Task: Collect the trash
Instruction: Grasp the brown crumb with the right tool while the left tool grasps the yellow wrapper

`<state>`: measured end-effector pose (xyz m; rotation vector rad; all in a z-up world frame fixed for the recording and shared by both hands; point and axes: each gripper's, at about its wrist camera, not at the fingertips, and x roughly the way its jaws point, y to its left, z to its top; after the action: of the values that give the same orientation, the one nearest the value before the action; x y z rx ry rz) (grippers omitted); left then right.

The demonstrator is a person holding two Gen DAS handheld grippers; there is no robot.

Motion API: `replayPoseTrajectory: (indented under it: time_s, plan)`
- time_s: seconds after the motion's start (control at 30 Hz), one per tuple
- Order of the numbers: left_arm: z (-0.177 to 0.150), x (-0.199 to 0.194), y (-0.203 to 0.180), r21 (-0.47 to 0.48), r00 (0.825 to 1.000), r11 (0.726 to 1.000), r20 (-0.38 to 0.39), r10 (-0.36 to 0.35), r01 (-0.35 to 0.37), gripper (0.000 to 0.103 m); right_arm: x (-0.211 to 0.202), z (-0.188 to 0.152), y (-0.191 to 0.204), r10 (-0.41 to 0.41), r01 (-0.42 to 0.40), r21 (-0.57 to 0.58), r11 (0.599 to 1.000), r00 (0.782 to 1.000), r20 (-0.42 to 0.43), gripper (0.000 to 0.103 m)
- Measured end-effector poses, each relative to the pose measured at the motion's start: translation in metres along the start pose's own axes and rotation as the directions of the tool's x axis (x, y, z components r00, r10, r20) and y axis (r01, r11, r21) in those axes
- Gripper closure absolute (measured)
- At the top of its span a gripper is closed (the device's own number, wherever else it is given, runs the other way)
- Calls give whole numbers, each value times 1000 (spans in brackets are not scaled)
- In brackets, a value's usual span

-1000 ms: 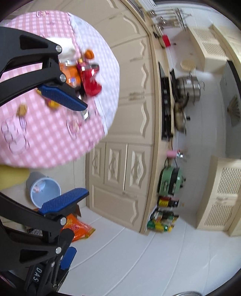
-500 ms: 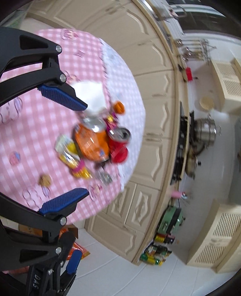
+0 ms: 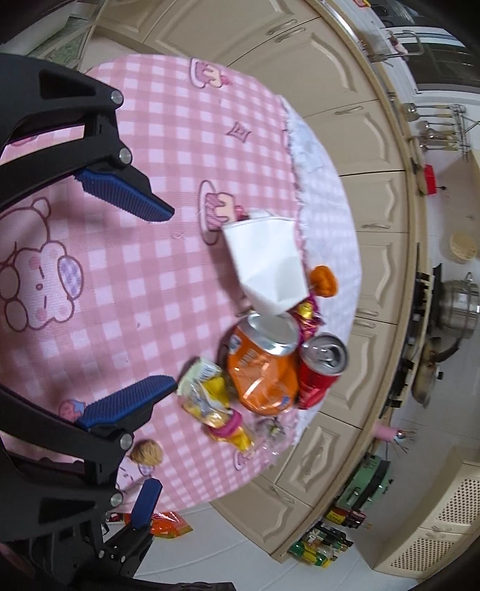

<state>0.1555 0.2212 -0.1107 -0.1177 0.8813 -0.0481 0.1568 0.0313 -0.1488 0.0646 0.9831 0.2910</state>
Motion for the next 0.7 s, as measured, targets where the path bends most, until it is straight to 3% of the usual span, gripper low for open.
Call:
replayPoseTrajectory:
  time_s: [0.13, 0.33, 0.53, 0.7]
  plan:
    - [-1, 11, -5, 8, 1000, 1000, -27, -15, 16, 20, 3, -4, 0, -31, 31, 11, 999, 1000, 7, 28]
    - [2, 21, -20, 35, 998, 999, -49, -34, 35, 20, -1, -2, -15, -25, 22, 97, 995, 999, 22, 76]
    - [9, 25, -41, 90, 997, 994, -49, -52, 56, 20, -5, -1, -36, 83, -84, 197, 977, 996, 13, 77]
    - [16, 24, -68, 204, 997, 976, -13, -76, 78, 20, -14, -2, -57, 82, -91, 273, 958, 996, 45, 77]
